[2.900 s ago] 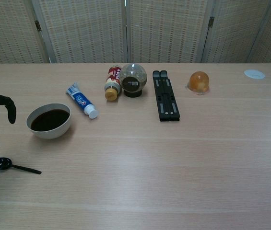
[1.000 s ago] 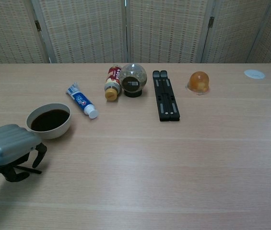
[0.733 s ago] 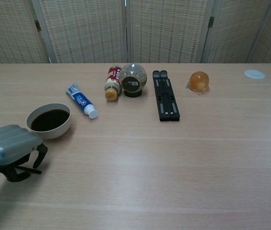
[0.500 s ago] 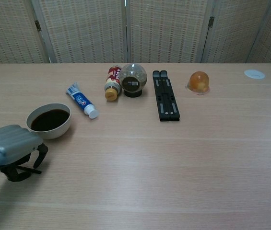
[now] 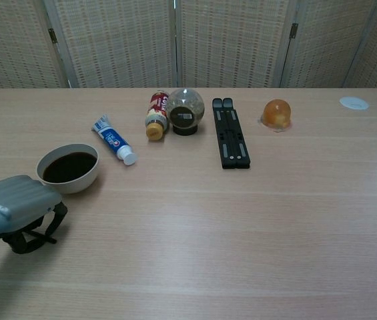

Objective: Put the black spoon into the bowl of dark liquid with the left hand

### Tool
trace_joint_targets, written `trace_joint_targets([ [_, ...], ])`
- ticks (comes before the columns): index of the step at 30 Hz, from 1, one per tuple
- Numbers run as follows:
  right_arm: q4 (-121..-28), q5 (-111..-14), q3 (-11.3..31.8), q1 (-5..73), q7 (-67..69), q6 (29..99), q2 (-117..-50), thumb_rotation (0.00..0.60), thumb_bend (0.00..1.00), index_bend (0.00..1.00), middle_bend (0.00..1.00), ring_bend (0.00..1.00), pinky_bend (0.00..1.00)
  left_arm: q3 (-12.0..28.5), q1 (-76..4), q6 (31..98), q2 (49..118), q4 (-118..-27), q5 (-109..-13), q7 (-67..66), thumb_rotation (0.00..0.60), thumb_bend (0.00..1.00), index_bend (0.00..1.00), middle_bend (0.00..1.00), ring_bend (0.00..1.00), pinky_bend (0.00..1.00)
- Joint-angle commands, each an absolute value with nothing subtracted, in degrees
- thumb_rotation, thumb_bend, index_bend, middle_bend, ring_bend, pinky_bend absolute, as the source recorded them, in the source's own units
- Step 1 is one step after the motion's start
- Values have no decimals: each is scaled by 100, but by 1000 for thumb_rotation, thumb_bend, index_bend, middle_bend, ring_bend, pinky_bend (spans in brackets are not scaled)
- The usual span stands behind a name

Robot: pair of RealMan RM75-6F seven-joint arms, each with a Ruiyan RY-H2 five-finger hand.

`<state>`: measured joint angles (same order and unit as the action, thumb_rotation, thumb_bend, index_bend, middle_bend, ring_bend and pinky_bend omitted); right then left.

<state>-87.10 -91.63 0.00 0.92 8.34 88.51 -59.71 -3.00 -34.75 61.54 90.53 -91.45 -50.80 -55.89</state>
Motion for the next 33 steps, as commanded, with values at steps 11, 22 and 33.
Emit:
trace_joint_targets([
  [11, -8688, -9182, 0, 74, 856, 8883, -5986, 600, 187, 19, 145, 49, 52, -344, -3481, 6170, 9067, -8992, -5165, -5333, 600, 456, 571, 1000, 894, 1000],
  [22, -8657, -9193, 8, 85, 880, 8874, -6009, 600, 187, 19, 145, 49, 52, -363, -3446, 6190, 9031, -8999, -5266, -5120, 600, 565, 617, 1000, 909, 1000],
  [33, -8594, -9183, 19, 102, 935, 8852, -6040, 600, 187, 19, 145, 49, 52, -313, -3336, 6444, 8750, -9280, -5677, -4708, 600, 584, 648, 1000, 930, 1000],
])
